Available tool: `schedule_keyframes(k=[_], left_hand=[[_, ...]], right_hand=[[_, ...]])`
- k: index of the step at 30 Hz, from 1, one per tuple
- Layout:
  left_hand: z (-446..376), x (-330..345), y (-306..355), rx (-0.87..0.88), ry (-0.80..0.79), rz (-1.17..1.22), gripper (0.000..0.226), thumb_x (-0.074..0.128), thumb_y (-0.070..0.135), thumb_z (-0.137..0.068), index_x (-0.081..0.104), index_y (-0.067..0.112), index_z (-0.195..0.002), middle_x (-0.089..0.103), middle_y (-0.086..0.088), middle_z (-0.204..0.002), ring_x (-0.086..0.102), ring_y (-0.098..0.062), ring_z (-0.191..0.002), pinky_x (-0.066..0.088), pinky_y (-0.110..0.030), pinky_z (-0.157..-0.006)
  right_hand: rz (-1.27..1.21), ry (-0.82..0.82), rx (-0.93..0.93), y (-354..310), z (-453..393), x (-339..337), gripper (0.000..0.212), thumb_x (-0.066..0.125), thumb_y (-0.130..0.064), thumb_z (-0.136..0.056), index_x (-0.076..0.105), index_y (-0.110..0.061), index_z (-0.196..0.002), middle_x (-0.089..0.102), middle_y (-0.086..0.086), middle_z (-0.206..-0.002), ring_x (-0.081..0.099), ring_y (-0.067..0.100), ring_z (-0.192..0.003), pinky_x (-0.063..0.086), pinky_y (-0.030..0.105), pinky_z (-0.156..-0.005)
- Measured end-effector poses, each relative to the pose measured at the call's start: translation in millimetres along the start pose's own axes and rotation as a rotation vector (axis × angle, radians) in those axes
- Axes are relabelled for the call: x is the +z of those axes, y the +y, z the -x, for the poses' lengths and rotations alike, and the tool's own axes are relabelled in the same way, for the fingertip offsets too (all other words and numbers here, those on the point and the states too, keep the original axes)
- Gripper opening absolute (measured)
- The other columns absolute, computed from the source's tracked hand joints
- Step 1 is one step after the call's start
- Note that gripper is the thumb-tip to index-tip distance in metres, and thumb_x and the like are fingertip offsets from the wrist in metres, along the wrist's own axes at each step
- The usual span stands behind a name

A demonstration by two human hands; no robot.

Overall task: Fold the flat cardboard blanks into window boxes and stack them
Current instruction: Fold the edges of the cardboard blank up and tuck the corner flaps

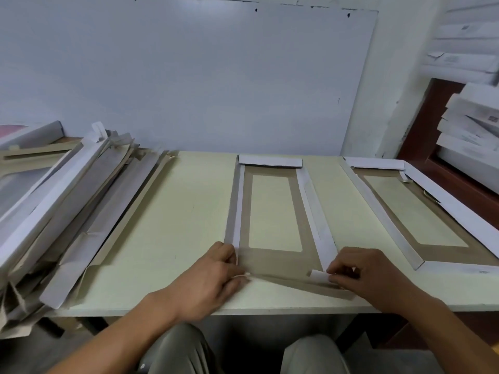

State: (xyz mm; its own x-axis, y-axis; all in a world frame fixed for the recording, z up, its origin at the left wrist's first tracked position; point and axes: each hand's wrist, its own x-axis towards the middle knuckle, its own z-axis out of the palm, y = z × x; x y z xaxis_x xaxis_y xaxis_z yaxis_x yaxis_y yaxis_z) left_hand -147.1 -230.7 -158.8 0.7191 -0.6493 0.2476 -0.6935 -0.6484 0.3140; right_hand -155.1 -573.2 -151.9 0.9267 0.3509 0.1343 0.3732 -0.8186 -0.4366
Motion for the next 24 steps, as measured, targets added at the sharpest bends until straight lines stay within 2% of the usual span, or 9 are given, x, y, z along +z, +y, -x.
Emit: schedule_keyframes(k=[4, 7, 10, 12, 14, 16, 18, 21, 24], left_hand=[[-11.3, -9.2, -2.4, -0.146, 0.041, 0.097, 0.014, 0.061, 0.037, -0.093, 0.065, 0.023, -0.095, 0.061, 0.006, -0.082, 0.053, -0.01, -0.076, 0.046, -0.03, -0.072], [-18.8, -12.1, -5.5, -0.228, 0.0, 0.189, 0.01, 0.064, 0.034, -0.093, 0.058, 0.027, -0.095, 0.053, 0.009, -0.062, 0.047, -0.011, -0.059, 0.04, -0.023, -0.058], [-25.9, -9.5, -6.6, -0.285, -0.008, 0.235, 0.009, 0.059, 0.027, -0.096, 0.053, 0.025, -0.103, 0.055, 0.011, -0.061, 0.048, -0.01, -0.058, 0.043, -0.024, -0.06], [-30.9, -6.3, -6.6, -0.317, -0.016, 0.199, 0.011, 0.053, 0.025, -0.098, 0.048, 0.025, -0.108, 0.06, 0.006, -0.068, 0.052, -0.017, -0.064, 0.047, -0.032, -0.067], [-35.0, -2.6, -5.8, -0.356, -0.026, 0.173, 0.014, 0.048, 0.022, -0.098, 0.04, 0.027, -0.108, 0.06, -0.002, -0.07, 0.051, -0.024, -0.065, 0.046, -0.037, -0.066], [-38.3, 0.6, -4.9, -0.384, -0.038, 0.138, 0.016, 0.046, 0.02, -0.096, 0.035, 0.029, -0.103, 0.056, -0.003, -0.067, 0.047, -0.024, -0.061, 0.043, -0.036, -0.061], [-41.2, 2.3, -3.9, -0.401, -0.045, 0.085, 0.012, 0.045, 0.017, -0.094, 0.037, 0.026, -0.098, 0.054, -0.002, -0.075, 0.048, -0.023, -0.065, 0.043, -0.035, -0.063], [-44.3, 5.1, -0.9, -0.433, -0.008, 0.054, 0.003, 0.045, 0.017, -0.094, 0.046, 0.019, -0.095, 0.048, -0.004, -0.095, 0.052, -0.027, -0.08, 0.048, -0.037, -0.075], [-46.6, 10.0, -2.0, -0.431, 0.022, -0.068, 0.009, 0.045, 0.019, -0.094, 0.054, 0.019, -0.097, 0.048, 0.0, -0.099, 0.043, -0.022, -0.092, 0.041, -0.034, -0.076]], right_hand=[[-0.094, -0.075, 0.038, 5.8, -1.9, -6.4, 0.016, 0.072, -0.023, -0.089, 0.075, -0.038, -0.091, 0.069, -0.024, -0.087, 0.065, 0.001, -0.087, 0.053, 0.017, -0.074], [-0.21, -0.154, 0.116, 10.9, -1.9, -13.0, 0.03, 0.053, -0.015, -0.1, 0.074, -0.036, -0.095, 0.07, -0.018, -0.092, 0.067, 0.012, -0.088, 0.056, 0.022, -0.076], [-0.259, -0.148, 0.157, 12.4, -4.9, -12.8, 0.039, 0.038, -0.015, -0.105, 0.072, -0.034, -0.098, 0.071, -0.007, -0.088, 0.068, 0.015, -0.084, 0.056, 0.023, -0.077], [-0.215, -0.089, 0.164, 8.6, -8.5, -5.5, 0.029, 0.044, -0.023, -0.104, 0.067, -0.039, -0.1, 0.069, -0.016, -0.086, 0.066, 0.006, -0.083, 0.052, 0.016, -0.07], [-0.142, -0.024, 0.167, 4.4, -12.9, 3.1, 0.019, 0.054, -0.023, -0.1, 0.063, -0.04, -0.1, 0.066, -0.022, -0.082, 0.064, 0.001, -0.08, 0.048, 0.011, -0.066], [-0.088, 0.03, 0.167, 0.8, -17.0, 9.1, 0.016, 0.061, -0.021, -0.096, 0.058, -0.036, -0.092, 0.063, -0.016, -0.067, 0.061, 0.005, -0.067, 0.046, 0.013, -0.061], [-0.057, 0.057, 0.193, -2.2, -19.9, 12.6, 0.015, 0.062, -0.022, -0.095, 0.054, -0.032, -0.087, 0.061, -0.009, -0.065, 0.06, 0.009, -0.063, 0.047, 0.016, -0.062], [0.064, 0.042, 0.186, -8.8, -19.6, 18.0, 0.016, 0.056, -0.042, -0.096, 0.053, -0.033, -0.083, 0.06, -0.015, -0.084, 0.058, 0.005, -0.076, 0.043, 0.012, -0.069], [0.237, -0.007, 0.085, -12.7, -14.4, 22.1, 0.043, 0.035, -0.071, -0.09, 0.057, -0.036, -0.081, 0.055, -0.022, -0.092, 0.046, 0.001, -0.089, 0.037, 0.017, -0.075]])
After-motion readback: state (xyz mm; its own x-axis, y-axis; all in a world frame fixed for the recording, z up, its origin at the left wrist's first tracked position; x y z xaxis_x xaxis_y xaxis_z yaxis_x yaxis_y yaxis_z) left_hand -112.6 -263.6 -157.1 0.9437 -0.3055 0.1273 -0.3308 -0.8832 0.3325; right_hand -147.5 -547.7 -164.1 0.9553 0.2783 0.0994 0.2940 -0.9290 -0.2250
